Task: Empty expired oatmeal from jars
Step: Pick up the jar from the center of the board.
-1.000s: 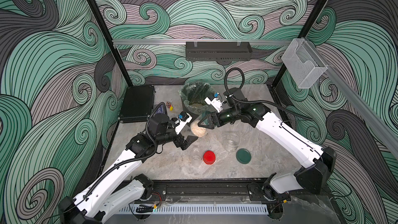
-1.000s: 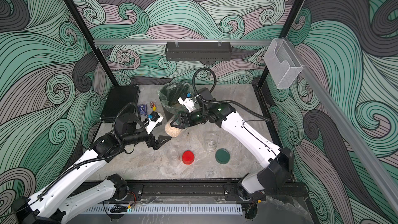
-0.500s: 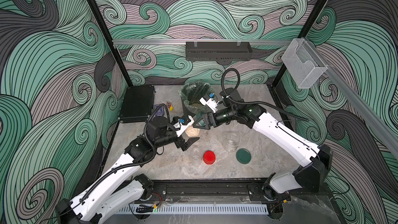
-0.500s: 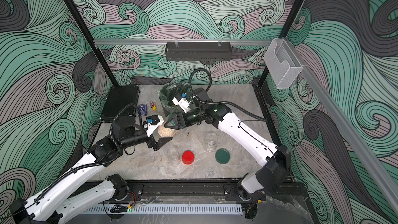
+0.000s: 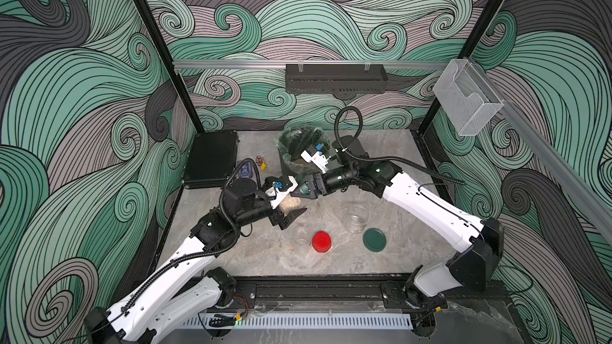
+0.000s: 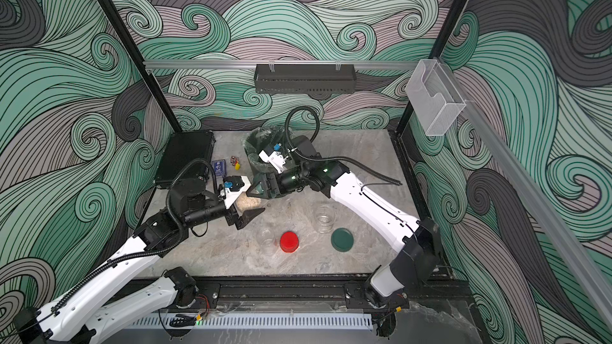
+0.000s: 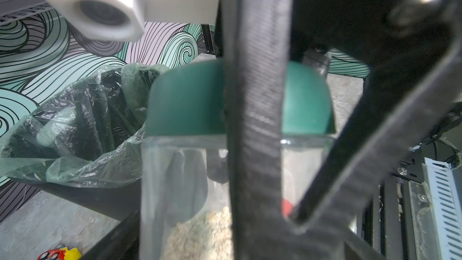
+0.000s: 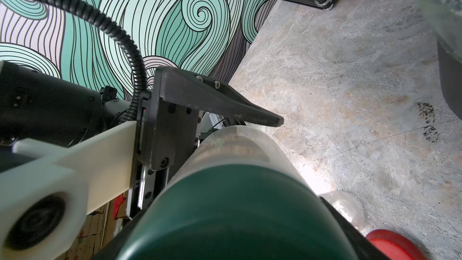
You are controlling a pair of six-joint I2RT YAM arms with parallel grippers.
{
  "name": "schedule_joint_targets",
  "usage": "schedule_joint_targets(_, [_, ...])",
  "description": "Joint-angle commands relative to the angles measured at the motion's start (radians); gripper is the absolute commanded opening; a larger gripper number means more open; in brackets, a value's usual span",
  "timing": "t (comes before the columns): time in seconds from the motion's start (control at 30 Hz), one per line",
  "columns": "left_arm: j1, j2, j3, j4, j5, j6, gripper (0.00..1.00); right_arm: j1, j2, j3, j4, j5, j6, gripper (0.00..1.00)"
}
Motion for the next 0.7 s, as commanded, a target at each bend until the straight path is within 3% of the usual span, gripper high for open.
schedule_joint_targets(0.0, [-0.003,-0.018,-0.008,0.025,-0.017,0.013,0.98,0.005,-0.016,0.043,0.08,-0.049,0.016,0.54])
schedule_joint_targets(0.23, [-0.003,-0.023,0.014,-0.045,-0.068,0.047,0.98,-0.004,-0.028,0.039,0.073,-0.041,0.01,0.55])
schedule_joint_targets(0.47, [-0.003,-0.013,0.028,-0.044,-0.06,0.046,0.82,-0.003,-0.023,0.035,0.079,-0.05,0.013,0.57])
schedule_joint_targets(0.57, [-0.003,-0.009,0.034,-0.043,-0.053,0.047,0.77,-0.002,-0.024,0.03,0.077,-0.053,0.011,0.6])
schedule_joint_targets(0.67, [-0.003,-0.015,0.035,-0.037,-0.055,0.047,0.73,-0.004,-0.031,0.024,0.073,-0.051,0.003,0.7])
